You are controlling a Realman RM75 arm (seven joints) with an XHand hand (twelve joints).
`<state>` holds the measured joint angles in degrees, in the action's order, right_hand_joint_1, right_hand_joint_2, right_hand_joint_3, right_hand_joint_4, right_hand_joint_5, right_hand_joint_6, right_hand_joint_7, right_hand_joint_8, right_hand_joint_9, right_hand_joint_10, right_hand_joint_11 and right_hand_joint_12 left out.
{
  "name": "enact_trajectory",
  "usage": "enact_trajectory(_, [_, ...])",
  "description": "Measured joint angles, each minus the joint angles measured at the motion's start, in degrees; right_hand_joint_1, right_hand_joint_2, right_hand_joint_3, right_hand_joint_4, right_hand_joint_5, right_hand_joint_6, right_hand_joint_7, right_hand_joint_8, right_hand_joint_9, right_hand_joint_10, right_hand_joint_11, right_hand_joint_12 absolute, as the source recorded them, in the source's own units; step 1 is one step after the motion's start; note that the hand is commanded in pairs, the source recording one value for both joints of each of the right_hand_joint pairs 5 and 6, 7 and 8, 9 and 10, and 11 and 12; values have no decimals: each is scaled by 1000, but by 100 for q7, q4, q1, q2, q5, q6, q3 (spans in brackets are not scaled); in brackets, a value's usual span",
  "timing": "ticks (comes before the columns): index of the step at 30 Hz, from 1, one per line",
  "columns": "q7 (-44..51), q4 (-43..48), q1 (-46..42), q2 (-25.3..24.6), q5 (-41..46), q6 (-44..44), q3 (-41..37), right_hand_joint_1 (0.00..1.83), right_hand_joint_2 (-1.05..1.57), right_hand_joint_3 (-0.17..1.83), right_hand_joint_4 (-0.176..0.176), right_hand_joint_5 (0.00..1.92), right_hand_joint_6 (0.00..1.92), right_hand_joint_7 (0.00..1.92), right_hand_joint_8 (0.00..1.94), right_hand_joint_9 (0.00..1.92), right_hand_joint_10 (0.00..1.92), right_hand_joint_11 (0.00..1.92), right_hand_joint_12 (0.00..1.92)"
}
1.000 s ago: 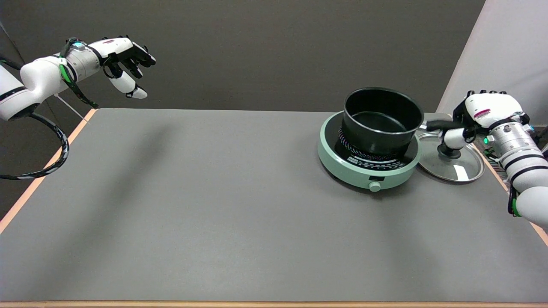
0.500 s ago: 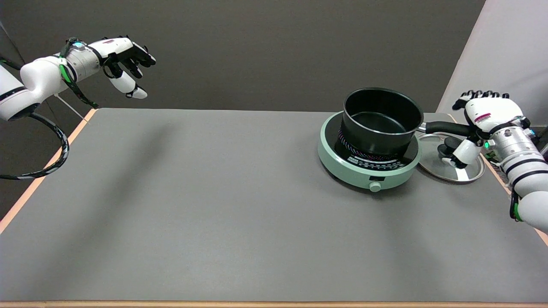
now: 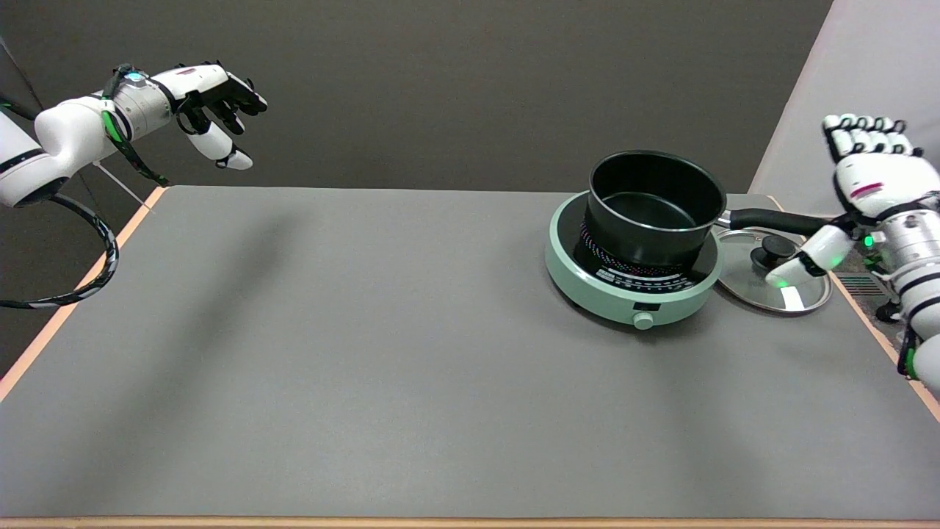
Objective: Place the pot onto the induction cooker.
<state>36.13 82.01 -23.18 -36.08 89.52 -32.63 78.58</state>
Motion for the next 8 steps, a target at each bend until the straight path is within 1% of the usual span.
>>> enact_trajectory(3, [-22, 158, -253, -110, -70, -103, -327, 882, -563, 355, -45, 0, 0, 0, 0, 0, 0, 0, 0])
enact_trajectory(5, [-69, 261, -423, -194, -115, -181, -529, 856, -542, 329, -43, 0, 0, 0, 0, 0, 0, 0, 0])
enact_trajectory(8, [-214, 410, -677, -327, -181, -336, -824, 817, -436, 219, -38, 0, 0, 0, 0, 0, 0, 0, 0])
